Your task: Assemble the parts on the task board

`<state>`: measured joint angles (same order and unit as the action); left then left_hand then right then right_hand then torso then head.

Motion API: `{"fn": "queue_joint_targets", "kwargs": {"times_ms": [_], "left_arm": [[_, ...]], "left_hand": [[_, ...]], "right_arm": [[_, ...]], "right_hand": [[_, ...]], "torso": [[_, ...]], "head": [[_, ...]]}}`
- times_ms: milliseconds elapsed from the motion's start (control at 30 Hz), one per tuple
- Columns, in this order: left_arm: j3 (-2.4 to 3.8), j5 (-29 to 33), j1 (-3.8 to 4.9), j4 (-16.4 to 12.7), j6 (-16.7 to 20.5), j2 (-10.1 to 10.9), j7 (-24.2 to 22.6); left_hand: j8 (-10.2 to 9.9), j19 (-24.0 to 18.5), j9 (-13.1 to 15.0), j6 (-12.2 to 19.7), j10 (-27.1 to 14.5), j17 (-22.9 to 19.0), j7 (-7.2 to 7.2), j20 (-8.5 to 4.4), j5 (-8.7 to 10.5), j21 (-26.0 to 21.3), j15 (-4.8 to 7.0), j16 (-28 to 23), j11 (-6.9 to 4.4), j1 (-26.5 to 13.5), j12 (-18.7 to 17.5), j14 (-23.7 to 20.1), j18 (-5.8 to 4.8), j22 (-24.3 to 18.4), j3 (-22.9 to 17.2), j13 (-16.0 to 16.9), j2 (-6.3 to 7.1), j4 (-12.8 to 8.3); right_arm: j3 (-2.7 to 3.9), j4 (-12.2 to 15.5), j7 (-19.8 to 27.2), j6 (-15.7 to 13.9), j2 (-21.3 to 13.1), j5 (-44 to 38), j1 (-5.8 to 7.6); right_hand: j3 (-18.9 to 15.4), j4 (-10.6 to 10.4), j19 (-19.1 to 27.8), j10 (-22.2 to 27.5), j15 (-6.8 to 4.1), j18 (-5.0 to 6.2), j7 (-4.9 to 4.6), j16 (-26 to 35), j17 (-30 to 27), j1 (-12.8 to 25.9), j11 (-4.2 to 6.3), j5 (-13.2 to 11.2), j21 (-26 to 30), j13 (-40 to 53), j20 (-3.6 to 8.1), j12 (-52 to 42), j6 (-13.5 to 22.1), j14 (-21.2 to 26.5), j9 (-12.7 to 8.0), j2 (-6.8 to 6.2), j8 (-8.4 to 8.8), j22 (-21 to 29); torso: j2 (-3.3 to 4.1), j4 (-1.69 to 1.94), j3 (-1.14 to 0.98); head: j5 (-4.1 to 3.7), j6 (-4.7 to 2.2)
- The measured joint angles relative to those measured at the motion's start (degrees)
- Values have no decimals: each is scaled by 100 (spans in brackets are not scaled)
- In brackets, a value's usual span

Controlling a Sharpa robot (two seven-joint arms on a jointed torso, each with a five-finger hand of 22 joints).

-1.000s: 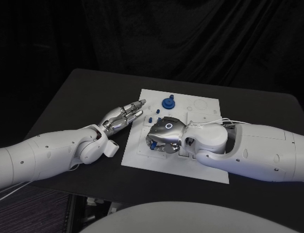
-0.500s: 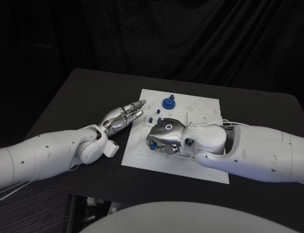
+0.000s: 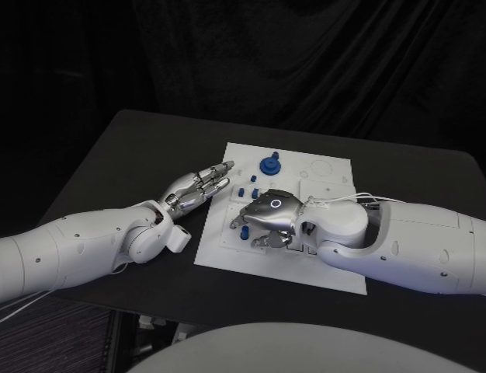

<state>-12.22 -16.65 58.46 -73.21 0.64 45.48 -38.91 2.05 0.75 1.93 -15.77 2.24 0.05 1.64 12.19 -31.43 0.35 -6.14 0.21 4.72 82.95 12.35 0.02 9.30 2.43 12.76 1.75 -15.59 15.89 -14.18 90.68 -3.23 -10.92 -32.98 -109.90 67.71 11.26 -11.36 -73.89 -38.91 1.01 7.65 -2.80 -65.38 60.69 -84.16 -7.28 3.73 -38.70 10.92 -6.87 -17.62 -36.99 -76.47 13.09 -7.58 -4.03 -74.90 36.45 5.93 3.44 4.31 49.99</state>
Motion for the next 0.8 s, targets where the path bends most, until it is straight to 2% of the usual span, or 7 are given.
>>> {"fn": "queue_joint_targets", "kwargs": {"times_ms": [133,200,367,433,500,667,800], "left_arm": [[0,0,-4,-7,0,20,0],[0,0,-4,-14,0,32,0],[0,0,-7,-27,3,83,-2],[0,0,-8,-34,5,96,-2],[-1,0,-9,-45,10,105,-2],[-2,0,-11,-65,34,138,-2],[-1,0,-11,-99,64,141,-2]], "left_hand": [[0,0,0,0,0,0,0,0,0,0,0,0,0,0,0,0,0,0,0,0,0,0],[0,0,0,0,0,1,0,0,0,0,0,0,0,0,0,0,0,0,0,0,0,0],[0,0,0,0,0,2,0,0,0,0,0,0,0,0,0,0,0,0,0,0,0,0],[0,0,0,0,0,2,0,0,0,0,0,0,0,0,0,0,0,0,0,0,0,0],[0,0,0,0,0,2,0,0,0,0,0,0,0,0,0,0,0,0,0,1,0,0],[0,0,0,0,0,4,0,0,0,0,0,0,0,0,0,0,0,0,0,1,0,0],[0,0,0,0,0,4,0,0,0,0,45,0,0,0,0,-3,0,-10,-23,1,0,23]], "right_arm": [[10,151,45,-228,-261,147,10],[12,251,83,-383,-422,302,63],[48,704,207,-927,-985,1056,479],[48,926,242,-1070,-1239,1446,695],[53,1089,262,-1164,-1495,1917,926],[35,1325,202,-981,-2103,3015,1356],[11,1336,21,-513,-2468,3724,1420]], "right_hand": [[-99,-315,9,256,7,0,90,14,-40,-153,15,-49,68,71,-9,-202,356,16,-179,-153,20,0],[-107,-410,9,311,7,-1,64,-33,6,-202,10,-49,36,94,-9,-292,330,16,-200,-198,21,0],[-144,-508,-97,264,43,-2,-178,-206,146,-296,-37,22,-191,199,-31,-715,128,-85,-219,-108,-96,0],[-113,-477,-197,45,149,-2,-376,-358,278,-363,-39,184,-390,270,-96,-965,-69,-191,-204,-40,-195,0],[-92,-455,-283,-171,145,-3,-516,-469,369,-399,-7,288,-583,332,-112,-1223,-210,-269,-203,18,-285,0],[-16,-379,-293,-811,23,-3,-678,-444,294,-478,154,541,-591,574,-43,-1909,-836,-266,-75,201,-706,0],[3,-391,-246,-1246,-106,-3,-537,-245,36,-421,315,663,-519,1056,66,-2836,-1282,-180,54,307,-1110,0]], "torso": [[1,2,0],[2,2,-1],[3,2,-3],[2,-1,-4],[-2,-2,-5],[-5,-2,-5],[-1,2,-7]], "head": [[13,0],[23,0],[37,0],[40,0],[41,0],[-30,0],[-179,0]]}}
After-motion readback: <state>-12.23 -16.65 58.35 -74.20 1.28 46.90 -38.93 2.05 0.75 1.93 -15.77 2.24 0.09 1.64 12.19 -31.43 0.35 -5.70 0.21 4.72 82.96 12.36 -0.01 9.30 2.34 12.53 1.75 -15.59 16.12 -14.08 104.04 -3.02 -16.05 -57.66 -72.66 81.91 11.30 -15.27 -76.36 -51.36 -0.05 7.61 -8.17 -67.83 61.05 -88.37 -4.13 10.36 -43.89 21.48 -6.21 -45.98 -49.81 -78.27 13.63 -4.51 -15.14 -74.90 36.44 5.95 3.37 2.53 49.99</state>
